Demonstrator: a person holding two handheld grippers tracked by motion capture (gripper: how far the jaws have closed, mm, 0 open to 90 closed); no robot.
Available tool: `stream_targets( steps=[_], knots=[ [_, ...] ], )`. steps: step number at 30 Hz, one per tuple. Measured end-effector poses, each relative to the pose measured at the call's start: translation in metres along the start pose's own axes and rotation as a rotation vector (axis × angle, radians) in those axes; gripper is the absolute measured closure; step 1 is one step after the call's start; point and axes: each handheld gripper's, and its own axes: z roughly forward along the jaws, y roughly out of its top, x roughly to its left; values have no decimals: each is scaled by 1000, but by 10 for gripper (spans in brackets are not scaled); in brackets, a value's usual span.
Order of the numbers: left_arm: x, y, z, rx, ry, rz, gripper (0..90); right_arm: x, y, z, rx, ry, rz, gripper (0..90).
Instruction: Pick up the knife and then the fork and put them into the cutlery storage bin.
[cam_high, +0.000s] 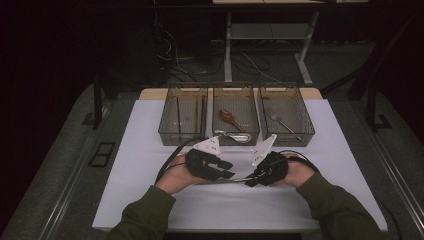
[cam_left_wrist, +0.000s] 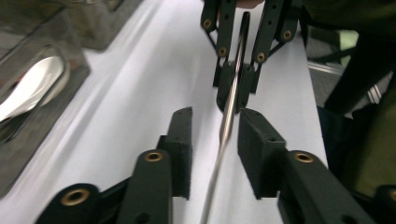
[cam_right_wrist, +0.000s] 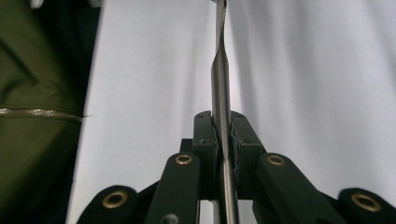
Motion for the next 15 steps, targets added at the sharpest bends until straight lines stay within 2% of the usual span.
stream_targets(
  steps=[7,15],
  knots=[
    [0,-17,-18,-68,92,-59,482,-5,-13,-11,-28,-32,62,830],
    [-5,-45,-33,-109,183,-116,380,-10,-26,-21,-55,-86,113,829]
  ],
)
